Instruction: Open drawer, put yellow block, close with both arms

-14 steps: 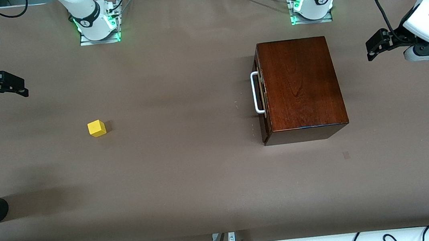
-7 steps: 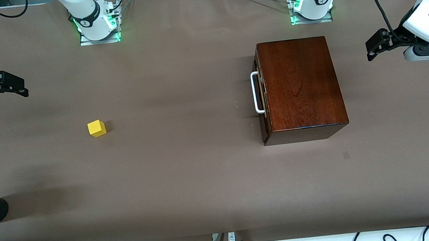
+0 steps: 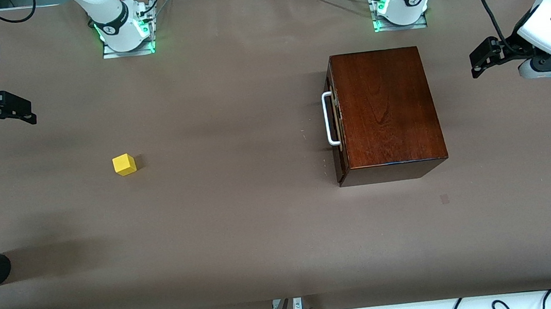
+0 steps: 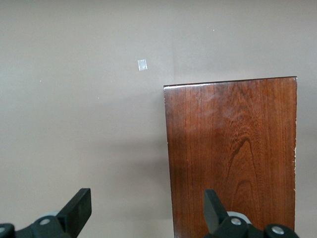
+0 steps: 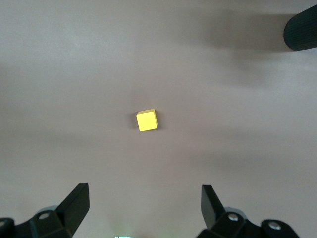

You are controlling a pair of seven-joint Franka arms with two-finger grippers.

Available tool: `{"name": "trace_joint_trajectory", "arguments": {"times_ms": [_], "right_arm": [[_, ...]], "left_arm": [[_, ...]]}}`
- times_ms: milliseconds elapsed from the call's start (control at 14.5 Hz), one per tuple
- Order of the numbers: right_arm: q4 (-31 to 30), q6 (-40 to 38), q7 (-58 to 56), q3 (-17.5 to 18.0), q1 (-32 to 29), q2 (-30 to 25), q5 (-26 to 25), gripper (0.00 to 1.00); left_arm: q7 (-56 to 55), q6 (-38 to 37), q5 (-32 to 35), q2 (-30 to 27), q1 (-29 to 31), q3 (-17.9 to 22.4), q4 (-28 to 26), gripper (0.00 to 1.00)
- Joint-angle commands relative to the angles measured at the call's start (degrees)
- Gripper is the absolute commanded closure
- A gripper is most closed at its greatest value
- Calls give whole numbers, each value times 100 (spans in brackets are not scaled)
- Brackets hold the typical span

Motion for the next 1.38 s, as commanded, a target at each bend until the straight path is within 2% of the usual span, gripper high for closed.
{"name": "trace_joint_trajectory", "arguments": {"times_ms": [0, 138, 345, 621, 759, 966, 1310], "right_arm": [[139, -31, -17, 19, -54, 57, -18, 0], [139, -31, -17, 19, -54, 57, -18, 0], [130, -31, -17, 19, -54, 57, -18, 0], [139, -31, -17, 19, -54, 57, -18, 0], [139, -39, -17, 19, -54, 57, -18, 0], [139, -39, -17, 19, -54, 57, -18, 0], [139, -39, -17, 19, -54, 57, -18, 0]], "left_arm": [[-257, 68, -117, -4, 28, -326, -17, 0], [-906, 199, -117, 40, -8, -773, -52, 0], [-2136, 418, -20, 303, -25, -1704, -35, 0], [-3647, 691, 286, 602, -244, -2505, 79, 0], [-4325, 718, 576, 882, -664, -2647, 333, 0], [-5003, 718, 910, 1313, -1359, -2648, 554, 0], [-5286, 823, 1394, 1894, -1581, -2648, 502, 0]]}}
